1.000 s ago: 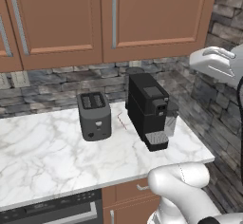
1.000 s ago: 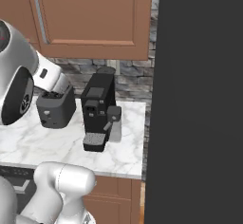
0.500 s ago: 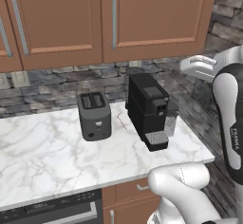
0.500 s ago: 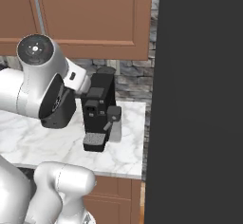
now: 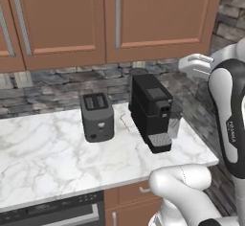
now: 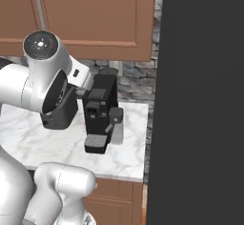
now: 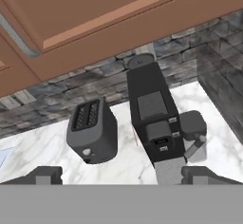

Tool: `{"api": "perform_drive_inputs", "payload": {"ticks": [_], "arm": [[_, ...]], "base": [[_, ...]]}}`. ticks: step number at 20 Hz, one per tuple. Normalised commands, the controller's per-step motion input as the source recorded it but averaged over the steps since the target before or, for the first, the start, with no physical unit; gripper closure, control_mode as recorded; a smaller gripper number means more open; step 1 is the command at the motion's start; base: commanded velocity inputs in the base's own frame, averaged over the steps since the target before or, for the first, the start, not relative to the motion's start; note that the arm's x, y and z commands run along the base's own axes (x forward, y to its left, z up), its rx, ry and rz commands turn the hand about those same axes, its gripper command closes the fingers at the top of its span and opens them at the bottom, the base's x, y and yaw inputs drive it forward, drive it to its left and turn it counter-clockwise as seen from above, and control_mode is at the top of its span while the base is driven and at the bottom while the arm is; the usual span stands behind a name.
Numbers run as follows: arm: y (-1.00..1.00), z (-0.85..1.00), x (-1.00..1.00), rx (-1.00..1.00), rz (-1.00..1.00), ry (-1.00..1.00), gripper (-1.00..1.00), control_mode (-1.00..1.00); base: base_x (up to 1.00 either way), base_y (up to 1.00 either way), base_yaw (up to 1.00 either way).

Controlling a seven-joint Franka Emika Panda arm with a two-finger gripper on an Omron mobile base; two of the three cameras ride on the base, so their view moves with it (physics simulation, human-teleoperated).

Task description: Close all open cabinet doors.

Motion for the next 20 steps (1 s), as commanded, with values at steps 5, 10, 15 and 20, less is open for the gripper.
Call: {"api": "perform_drive_inputs", "payload": {"ticks": [5,10,15,20], "arm": [[0.00,0.00,0.00,0.00,0.00,0.00,-1.00,1.00],[0.00,0.00,0.00,0.00,0.00,0.00,-1.00,1.00],[0.00,0.00,0.00,0.00,0.00,0.00,-1.00,1.00],[0.00,0.00,0.00,0.00,0.00,0.00,-1.00,1.00]], "base": [[0.00,0.05,0.17],[0.00,0.00,0.25],[0.00,0.00,0.24],[0.00,0.00,0.21]]}}
